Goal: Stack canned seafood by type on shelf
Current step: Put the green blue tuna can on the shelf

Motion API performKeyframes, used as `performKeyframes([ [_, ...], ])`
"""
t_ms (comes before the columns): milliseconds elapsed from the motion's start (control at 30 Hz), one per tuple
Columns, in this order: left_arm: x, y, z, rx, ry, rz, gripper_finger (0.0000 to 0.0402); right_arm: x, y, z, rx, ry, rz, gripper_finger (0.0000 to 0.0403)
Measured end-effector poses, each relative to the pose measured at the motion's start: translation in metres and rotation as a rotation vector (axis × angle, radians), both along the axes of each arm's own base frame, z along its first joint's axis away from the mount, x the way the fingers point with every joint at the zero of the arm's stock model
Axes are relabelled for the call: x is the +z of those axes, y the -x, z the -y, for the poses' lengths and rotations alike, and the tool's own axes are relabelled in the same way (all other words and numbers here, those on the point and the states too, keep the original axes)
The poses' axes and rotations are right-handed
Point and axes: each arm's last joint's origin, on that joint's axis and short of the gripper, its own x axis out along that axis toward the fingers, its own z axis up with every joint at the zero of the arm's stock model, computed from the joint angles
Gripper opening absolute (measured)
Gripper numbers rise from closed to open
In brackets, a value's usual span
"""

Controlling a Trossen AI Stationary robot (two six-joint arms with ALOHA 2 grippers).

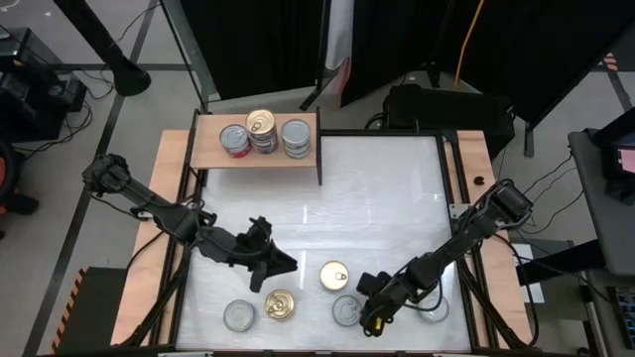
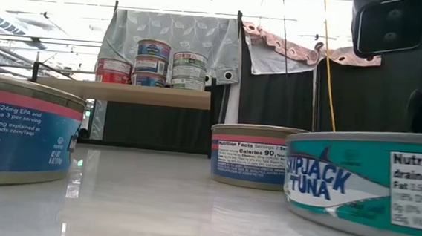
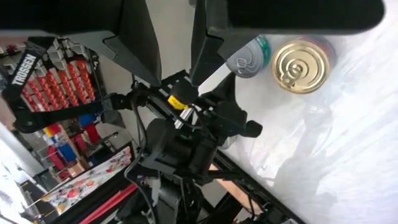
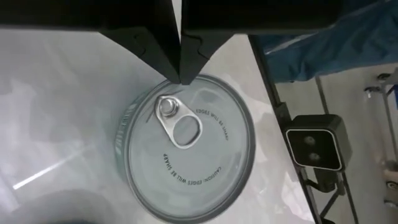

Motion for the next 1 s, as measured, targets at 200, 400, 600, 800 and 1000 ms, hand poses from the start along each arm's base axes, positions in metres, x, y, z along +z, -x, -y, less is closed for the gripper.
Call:
performKeyframes([
  [200,-0.004,-0.007,0.009,0.02,0.004,0.03,0.0089,-0.005,0.0,0.0,0.006,0.017,-0.02,0.0],
  [400,-0.012,-0.017,0.028,0.033,0.035,0.101,0.0089,-0.017,0.01,0.007,0.016,0.095,-0.131,0.0],
  [600,-0.028,-0.025,0.048,0.046,0.09,0.094,0.0089,-0.016,0.013,0.009,0.018,0.13,-0.167,0.0],
  [800,-0.037,-0.032,0.065,0.028,0.095,0.079,0.0089,-0.001,0.029,0.023,-0.008,0.196,-0.264,0.0],
  [1000,-0.035,-0.038,0.071,0.023,0.093,0.082,0.0089,0.056,0.064,0.031,-0.049,0.134,-0.224,0.0029],
])
